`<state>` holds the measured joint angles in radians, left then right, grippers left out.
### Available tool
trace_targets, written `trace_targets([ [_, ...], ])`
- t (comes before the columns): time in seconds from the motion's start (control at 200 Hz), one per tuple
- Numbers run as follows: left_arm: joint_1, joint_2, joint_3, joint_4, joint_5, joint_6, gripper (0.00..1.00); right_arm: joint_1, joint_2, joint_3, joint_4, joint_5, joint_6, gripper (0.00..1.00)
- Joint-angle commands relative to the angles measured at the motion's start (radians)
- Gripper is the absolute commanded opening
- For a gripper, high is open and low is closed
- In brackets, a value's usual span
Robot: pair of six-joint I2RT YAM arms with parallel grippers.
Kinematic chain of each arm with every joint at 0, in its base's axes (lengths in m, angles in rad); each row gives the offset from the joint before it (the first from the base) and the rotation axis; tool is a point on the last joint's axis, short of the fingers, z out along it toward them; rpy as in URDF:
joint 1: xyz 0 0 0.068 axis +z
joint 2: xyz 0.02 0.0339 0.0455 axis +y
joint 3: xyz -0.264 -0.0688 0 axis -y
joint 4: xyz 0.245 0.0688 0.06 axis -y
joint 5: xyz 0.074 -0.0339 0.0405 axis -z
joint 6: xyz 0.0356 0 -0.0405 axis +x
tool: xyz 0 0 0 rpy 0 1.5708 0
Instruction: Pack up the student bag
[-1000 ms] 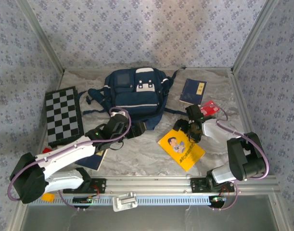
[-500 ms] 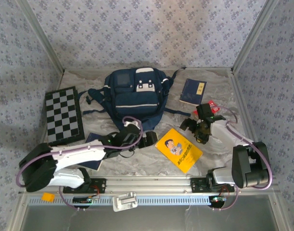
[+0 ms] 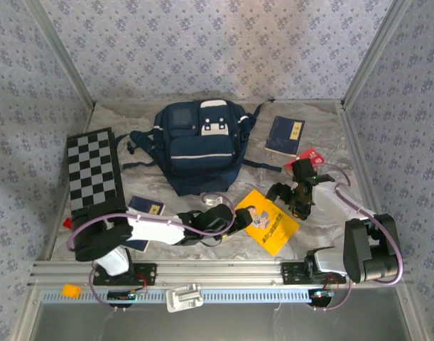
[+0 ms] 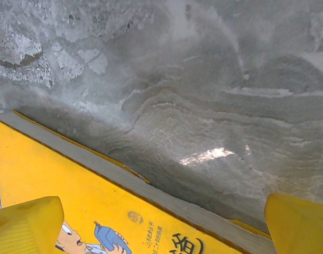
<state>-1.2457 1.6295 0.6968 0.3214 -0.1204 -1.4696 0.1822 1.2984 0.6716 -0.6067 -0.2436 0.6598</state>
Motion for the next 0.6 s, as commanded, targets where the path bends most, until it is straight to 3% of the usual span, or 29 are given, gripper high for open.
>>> trace_targets([
  [0.0,0.0,0.068,0.045,0.089,-0.037,-0.042,0.95,0.003,0.01,-0.005,-0.016,-0.02,-0.022,0.99],
  [0.235,0.047,0.19,0.102,0.163,-0.027,-0.009,0.93,-0.005,0.016,-0.018,-0.026,-0.043,-0.022,1.0],
  [0.595,0.183,0.312,0.276,0.123,0.056,0.146,0.92,0.014,0.01,-0.055,-0.007,-0.108,-0.001,1.0],
])
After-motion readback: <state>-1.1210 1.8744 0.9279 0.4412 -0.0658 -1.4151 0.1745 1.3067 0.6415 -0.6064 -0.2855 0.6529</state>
